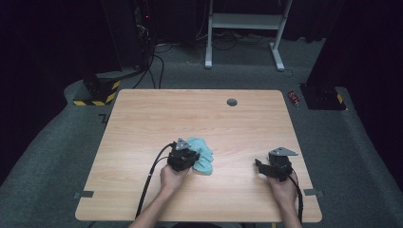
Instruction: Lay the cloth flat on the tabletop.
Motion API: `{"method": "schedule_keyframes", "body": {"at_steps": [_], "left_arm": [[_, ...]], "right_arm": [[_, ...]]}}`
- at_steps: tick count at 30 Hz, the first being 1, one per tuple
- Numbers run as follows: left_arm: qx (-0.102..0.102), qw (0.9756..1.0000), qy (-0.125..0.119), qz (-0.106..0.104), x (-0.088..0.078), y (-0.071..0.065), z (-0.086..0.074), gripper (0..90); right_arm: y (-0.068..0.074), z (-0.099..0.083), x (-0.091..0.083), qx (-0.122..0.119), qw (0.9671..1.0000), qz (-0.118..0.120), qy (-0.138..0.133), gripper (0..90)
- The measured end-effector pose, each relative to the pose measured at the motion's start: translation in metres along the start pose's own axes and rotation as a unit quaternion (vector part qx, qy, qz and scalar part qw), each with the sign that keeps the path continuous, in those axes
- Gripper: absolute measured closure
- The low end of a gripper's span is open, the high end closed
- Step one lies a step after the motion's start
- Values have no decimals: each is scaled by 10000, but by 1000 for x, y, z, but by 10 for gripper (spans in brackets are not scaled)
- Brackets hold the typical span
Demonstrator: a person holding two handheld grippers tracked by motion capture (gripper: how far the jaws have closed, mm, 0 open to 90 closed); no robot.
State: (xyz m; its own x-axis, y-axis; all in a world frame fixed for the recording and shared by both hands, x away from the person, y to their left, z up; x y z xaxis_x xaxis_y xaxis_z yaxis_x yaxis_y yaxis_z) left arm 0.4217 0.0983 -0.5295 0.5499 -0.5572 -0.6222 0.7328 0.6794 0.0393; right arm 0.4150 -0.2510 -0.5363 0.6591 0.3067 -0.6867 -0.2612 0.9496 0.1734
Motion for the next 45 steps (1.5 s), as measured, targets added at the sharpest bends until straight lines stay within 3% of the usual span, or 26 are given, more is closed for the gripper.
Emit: {"method": "schedule_keyframes", "body": {"at_steps": [7, 13, 14, 15, 16, 18, 21, 24, 25, 26, 29, 30, 36, 39, 41, 45], "left_arm": [[81, 9999, -16, -92, 10, -8, 7, 754], [86, 9999, 22, -105, 9, -11, 9, 654], [124, 9999, 49, -67, 6, -12, 9, 603], [161, 9998, 66, -55, 4, -12, 10, 603], [198, 9998, 65, -26, 1, -13, 11, 573], [231, 9997, 20, -9, -6, -15, 13, 564], [320, 9994, -120, 25, -17, -20, 19, 545], [421, 9991, -70, 7, -17, -22, 24, 532], [447, 9990, -60, -4, -16, -22, 26, 532], [450, 9990, -55, -13, -15, -23, 29, 522], [518, 9986, -11, -77, -10, -26, 35, 520], [559, 9983, -78, -115, -10, -28, 40, 521], [633, 9974, -300, -148, -19, -30, 54, 521], [672, 9975, -173, -115, -16, -28, 58, 513], [681, 9976, 51, -95, -7, -27, 60, 498], [867, 9951, 483, -8, 16, -27, 65, 468]], "right_arm": [[1, 0, 1, -36, 10000, 43, 3, 343], [4, 1, 1, -83, 9999, 103, 24, 353], [6, 1, 2, -153, 9998, 154, 11, 405], [6, 1, 2, -153, 9998, 154, 11, 405], [9, 1, 2, -191, 9996, 208, 0, 473], [11, 0, 2, -218, 9995, 224, -16, 519], [21, 0, -1, -200, 9984, 521, 33, 601], [35, 3, -5, -194, 9953, 941, -91, 620], [35, 3, -5, -194, 9953, 941, -91, 620], [46, 5, -6, -252, 9925, 1192, -39, 623], [57, 7, -5, -368, 9903, 1338, -40, 628], [71, 6, -2, -489, 9877, 1483, 22, 627], [100, 4, 9, -788, 9803, 1796, 218, 631], [110, 3, 12, -844, 9783, 1872, 279, 636], [117, 3, 16, -894, 9769, 1913, 333, 643], [127, 3, 22, -943, 9755, 1942, 428, 663]]}}
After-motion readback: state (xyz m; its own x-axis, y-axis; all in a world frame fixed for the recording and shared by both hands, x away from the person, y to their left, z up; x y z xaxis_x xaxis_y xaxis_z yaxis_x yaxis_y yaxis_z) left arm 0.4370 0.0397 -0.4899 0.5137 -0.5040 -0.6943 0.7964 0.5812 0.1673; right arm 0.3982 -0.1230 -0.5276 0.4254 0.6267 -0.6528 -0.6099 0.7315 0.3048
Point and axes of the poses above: each handheld gripper's, and its own axes: x roughly forward along the jaws, z roughly out of its top, y roughly to its left, the point moved 2 cm from there along x, roughly forward along the jaws, and after that the axes turned 15 degrees about x, right-handed, at the moved point
